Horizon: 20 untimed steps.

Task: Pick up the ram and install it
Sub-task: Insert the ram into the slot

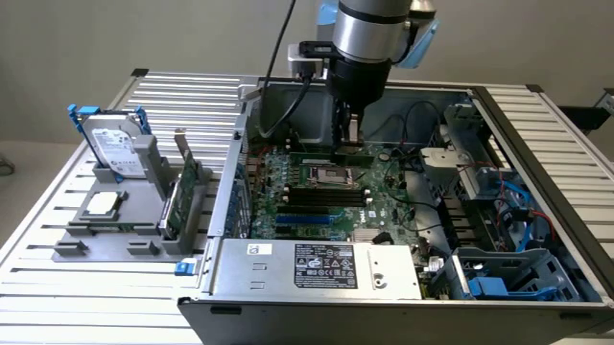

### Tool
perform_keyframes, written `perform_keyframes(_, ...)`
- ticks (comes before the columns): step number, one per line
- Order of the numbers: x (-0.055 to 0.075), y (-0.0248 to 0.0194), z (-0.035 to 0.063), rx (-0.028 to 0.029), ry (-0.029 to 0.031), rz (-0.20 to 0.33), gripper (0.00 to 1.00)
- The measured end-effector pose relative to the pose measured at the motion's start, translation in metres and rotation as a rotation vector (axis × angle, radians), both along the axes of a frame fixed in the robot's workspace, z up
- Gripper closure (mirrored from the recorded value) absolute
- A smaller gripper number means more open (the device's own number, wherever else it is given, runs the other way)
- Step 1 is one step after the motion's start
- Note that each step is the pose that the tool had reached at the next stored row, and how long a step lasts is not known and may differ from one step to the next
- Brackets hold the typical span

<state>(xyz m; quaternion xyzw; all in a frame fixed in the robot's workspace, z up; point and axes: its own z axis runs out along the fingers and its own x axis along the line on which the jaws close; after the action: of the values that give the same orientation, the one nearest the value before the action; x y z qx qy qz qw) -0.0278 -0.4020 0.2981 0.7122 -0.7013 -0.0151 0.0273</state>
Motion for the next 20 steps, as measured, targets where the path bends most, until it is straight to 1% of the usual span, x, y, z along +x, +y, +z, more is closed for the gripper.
perform_keyframes(8,0.003,-0.0008,-0.0144,0.0,0.0,0.0,0.87)
perform_keyframes(20,0.001,-0.0008,-0.0363,0.0,0.0,0.0,0.87)
